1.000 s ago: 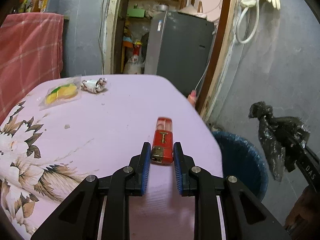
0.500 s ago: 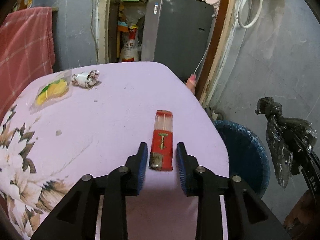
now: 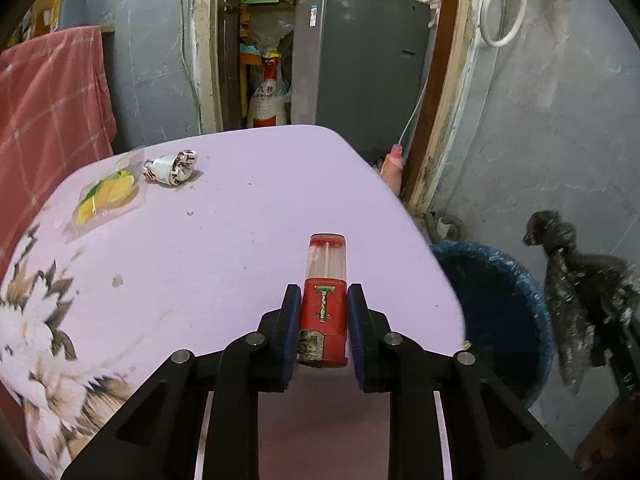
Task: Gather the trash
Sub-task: 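Lift the black bag and red lighter and carry them over the blue bin, then open the left tool to drop the lighter while the right tool releases the bag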
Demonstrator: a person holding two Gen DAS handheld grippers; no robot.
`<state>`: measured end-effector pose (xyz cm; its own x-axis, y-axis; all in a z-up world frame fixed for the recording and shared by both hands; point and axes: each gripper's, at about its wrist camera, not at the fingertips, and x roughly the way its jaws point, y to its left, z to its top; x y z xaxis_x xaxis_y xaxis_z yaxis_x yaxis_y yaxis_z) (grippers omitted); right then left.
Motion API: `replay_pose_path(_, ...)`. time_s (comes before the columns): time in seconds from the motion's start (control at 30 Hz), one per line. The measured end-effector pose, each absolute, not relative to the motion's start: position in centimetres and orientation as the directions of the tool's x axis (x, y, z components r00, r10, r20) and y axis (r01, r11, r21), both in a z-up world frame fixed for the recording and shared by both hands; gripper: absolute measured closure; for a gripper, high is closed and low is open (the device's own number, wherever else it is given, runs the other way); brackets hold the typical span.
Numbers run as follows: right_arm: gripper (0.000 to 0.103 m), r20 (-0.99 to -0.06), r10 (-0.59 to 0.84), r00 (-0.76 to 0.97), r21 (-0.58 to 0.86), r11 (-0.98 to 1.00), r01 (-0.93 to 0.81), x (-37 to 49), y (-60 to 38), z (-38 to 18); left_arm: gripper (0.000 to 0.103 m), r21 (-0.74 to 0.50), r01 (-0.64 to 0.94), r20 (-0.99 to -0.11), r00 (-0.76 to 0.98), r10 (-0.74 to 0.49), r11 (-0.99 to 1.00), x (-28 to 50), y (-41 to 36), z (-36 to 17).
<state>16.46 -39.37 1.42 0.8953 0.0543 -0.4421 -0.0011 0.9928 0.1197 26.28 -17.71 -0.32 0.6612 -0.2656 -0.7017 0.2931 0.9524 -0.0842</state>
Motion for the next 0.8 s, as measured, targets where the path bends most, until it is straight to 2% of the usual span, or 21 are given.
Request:
replay_pose_path(0.33, 0.098, -0.454, 0.025, 0.891, 0.138, 0.990, 0.042, 15.4, -41.4, 0.6, 0.084, -0.217, 0.330, -0.544, 0.740, -0.395, 0.919, 21.2, -20.5, 0.7)
replay_pose_path(0.8, 0.098, -0.541, 0.002, 0.841, 0.196, 0.973, 0.124, 15.1, -46.5, -2.3, 0.084, -0.242, 0.412, -0.611, 0.638, -0.468, 0.878, 21.6, -29.3, -1.8)
